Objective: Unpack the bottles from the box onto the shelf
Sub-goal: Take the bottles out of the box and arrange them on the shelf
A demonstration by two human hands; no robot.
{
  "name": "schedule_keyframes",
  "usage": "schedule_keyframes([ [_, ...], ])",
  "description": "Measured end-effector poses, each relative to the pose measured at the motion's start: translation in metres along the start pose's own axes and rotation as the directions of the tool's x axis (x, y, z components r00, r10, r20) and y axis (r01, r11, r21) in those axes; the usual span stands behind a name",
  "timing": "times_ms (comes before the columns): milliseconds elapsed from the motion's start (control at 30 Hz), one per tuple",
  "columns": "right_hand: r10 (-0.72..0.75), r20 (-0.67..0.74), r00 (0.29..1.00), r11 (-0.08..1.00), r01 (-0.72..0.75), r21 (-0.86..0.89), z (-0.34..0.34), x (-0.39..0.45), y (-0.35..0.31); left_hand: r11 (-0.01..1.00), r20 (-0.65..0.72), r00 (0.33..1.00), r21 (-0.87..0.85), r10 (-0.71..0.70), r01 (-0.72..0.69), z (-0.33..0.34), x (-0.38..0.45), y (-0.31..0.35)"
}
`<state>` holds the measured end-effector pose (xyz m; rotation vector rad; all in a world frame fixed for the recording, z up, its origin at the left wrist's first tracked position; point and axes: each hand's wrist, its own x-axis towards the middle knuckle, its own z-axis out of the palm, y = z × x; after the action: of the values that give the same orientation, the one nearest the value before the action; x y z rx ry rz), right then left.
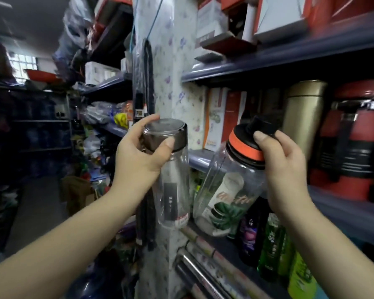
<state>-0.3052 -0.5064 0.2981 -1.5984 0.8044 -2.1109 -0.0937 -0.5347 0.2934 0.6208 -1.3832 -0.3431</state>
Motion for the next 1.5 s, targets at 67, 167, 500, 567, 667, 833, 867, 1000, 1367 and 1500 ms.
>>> schedule_keyframes([
  [67,-0.055,-0.039,0.998,0.998,0.054,-0.011,0.004,0.013,-0.005,0.999,0.007,0.999,-0.025,0.048,-0.048,0.008,0.019,-0.001],
  [167,-0.154,-0.09,0.984,0.987,0.149,-0.053,0.011,0.033,-0.012,0.994,-0.004,0.996,-0.068,0.087,-0.087,0.02,0.047,-0.004],
  [500,-0.359,-0.152,0.921,0.92,0.322,-0.222,0.028,0.087,0.004,0.967,-0.022,0.98,-0.157,0.2,-0.201,0.069,0.12,-0.022],
  [567,-0.362,-0.137,0.922,0.907,0.313,-0.282,0.029,0.094,0.015,0.966,-0.021,0.98,-0.166,0.199,-0.2,0.078,0.128,-0.032],
  [667,-0.368,-0.114,0.923,0.88,0.306,-0.365,0.029,0.101,0.027,0.964,-0.001,0.981,-0.185,0.196,-0.192,0.091,0.135,-0.047],
  [833,-0.366,-0.095,0.926,0.849,0.29,-0.441,0.033,0.111,0.04,0.968,-0.012,0.986,-0.19,0.166,-0.165,0.107,0.139,-0.071],
  [867,-0.359,-0.079,0.93,0.844,0.288,-0.452,0.034,0.112,0.042,0.97,-0.019,0.988,-0.189,0.154,-0.155,0.109,0.139,-0.075],
  [1000,-0.321,-0.095,0.942,0.849,0.242,-0.469,0.035,0.111,0.051,0.977,-0.035,0.992,-0.172,0.124,-0.128,0.112,0.143,-0.086],
  [1367,-0.156,-0.153,0.976,0.847,0.052,-0.529,0.047,0.15,0.052,0.98,-0.033,0.994,-0.173,-0.1,0.092,0.14,0.163,-0.114],
  [1500,-0.114,-0.15,0.982,0.819,0.007,-0.573,0.052,0.165,0.053,0.976,-0.017,0.991,-0.175,-0.134,0.129,0.149,0.174,-0.124],
])
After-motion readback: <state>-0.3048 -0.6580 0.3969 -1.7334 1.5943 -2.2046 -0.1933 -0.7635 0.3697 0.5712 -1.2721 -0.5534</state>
